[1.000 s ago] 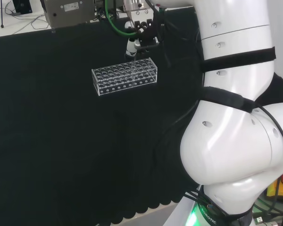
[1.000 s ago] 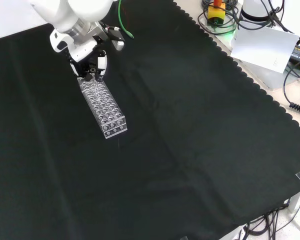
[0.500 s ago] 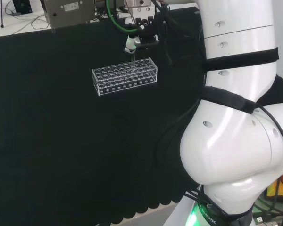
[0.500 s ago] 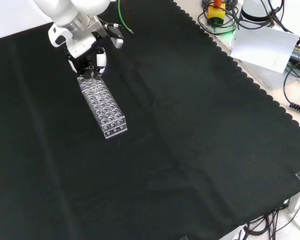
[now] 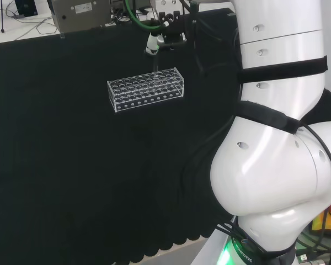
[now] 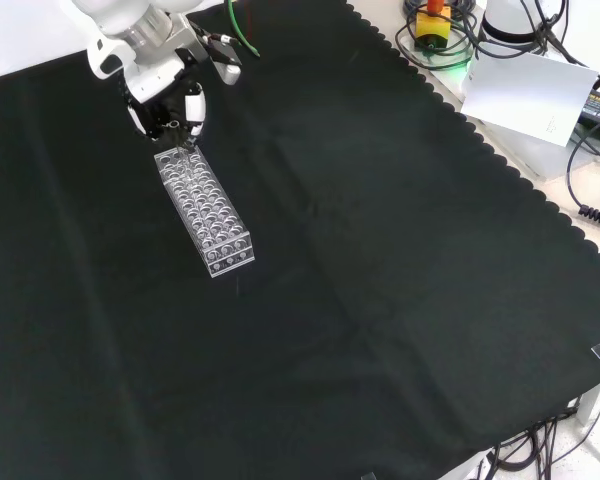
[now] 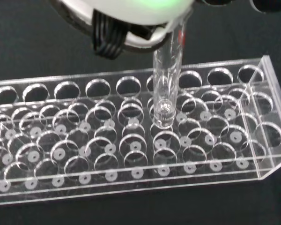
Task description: Pick up the test tube.
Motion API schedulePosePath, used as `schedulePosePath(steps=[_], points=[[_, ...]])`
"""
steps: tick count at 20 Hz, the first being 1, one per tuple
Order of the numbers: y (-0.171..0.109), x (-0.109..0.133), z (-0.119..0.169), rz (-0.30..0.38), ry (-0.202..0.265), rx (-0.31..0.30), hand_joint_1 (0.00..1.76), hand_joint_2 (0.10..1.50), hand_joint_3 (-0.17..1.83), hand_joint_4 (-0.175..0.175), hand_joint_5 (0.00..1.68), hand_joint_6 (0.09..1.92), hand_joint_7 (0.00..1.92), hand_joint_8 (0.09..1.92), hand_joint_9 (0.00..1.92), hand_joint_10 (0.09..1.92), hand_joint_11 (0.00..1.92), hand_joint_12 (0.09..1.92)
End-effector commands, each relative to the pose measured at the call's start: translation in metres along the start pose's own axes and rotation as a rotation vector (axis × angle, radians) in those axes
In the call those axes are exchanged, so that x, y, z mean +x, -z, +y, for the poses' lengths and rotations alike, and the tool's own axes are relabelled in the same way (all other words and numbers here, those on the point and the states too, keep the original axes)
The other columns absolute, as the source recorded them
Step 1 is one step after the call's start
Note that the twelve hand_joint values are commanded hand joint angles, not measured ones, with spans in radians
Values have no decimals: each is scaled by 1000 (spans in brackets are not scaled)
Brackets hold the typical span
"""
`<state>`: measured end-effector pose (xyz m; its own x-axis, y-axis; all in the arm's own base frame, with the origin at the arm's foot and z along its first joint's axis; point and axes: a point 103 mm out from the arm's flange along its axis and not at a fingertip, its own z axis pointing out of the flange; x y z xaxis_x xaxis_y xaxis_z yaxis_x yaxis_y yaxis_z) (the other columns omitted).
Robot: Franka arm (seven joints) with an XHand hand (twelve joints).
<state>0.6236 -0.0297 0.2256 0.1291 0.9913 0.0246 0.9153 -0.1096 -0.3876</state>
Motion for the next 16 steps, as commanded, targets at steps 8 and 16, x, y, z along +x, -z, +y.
schedulePosePath(steps=[8,16], points=[[50,-3,-19,39,11,-5,1232,655,598,-175,1380,437,1736,403,1715,231,1521,691],[94,-5,-39,99,28,-65,1233,654,600,-175,1382,434,1740,398,1718,225,1521,690]])
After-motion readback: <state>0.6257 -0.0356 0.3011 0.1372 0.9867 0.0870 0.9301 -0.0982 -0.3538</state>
